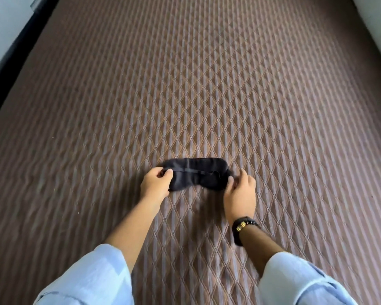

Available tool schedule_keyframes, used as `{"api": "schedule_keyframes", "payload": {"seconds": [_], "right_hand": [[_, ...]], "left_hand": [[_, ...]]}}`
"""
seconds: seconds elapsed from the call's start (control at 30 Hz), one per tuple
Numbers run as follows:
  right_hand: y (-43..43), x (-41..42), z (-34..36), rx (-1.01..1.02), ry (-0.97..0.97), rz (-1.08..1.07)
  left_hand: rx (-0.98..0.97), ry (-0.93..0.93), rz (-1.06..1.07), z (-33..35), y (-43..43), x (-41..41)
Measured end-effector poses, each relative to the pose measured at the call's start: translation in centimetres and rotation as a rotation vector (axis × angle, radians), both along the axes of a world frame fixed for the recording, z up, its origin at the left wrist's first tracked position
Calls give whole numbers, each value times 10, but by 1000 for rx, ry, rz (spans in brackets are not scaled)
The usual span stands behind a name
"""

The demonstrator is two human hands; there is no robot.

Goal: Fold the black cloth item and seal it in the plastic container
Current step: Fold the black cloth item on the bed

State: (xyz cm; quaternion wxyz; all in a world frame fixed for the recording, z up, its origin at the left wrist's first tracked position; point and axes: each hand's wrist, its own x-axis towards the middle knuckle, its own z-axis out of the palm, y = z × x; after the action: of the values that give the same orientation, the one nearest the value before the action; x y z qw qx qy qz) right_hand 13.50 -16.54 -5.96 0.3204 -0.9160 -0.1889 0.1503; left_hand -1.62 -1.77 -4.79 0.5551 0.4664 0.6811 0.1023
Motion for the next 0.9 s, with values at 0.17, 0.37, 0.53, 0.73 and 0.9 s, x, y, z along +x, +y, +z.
{"api": "schedule_keyframes", "payload": {"seconds": [0.17, 0.37, 0.53, 0.73, 0.9], "right_hand": [[12, 30, 2, 43, 351, -84], [11, 29, 7, 264, 748, -164], [7, 33, 8, 277, 784, -153], [15, 36, 10, 127, 728, -93], [17, 37, 23, 32, 672, -55]], "left_hand": [[156, 1, -32, 7, -10, 11], [374, 91, -296, 35, -40, 49], [393, 103, -650, 39, -61, 77], [308, 163, -871, 20, -60, 68], [375, 151, -584, 22, -63, 55]]}}
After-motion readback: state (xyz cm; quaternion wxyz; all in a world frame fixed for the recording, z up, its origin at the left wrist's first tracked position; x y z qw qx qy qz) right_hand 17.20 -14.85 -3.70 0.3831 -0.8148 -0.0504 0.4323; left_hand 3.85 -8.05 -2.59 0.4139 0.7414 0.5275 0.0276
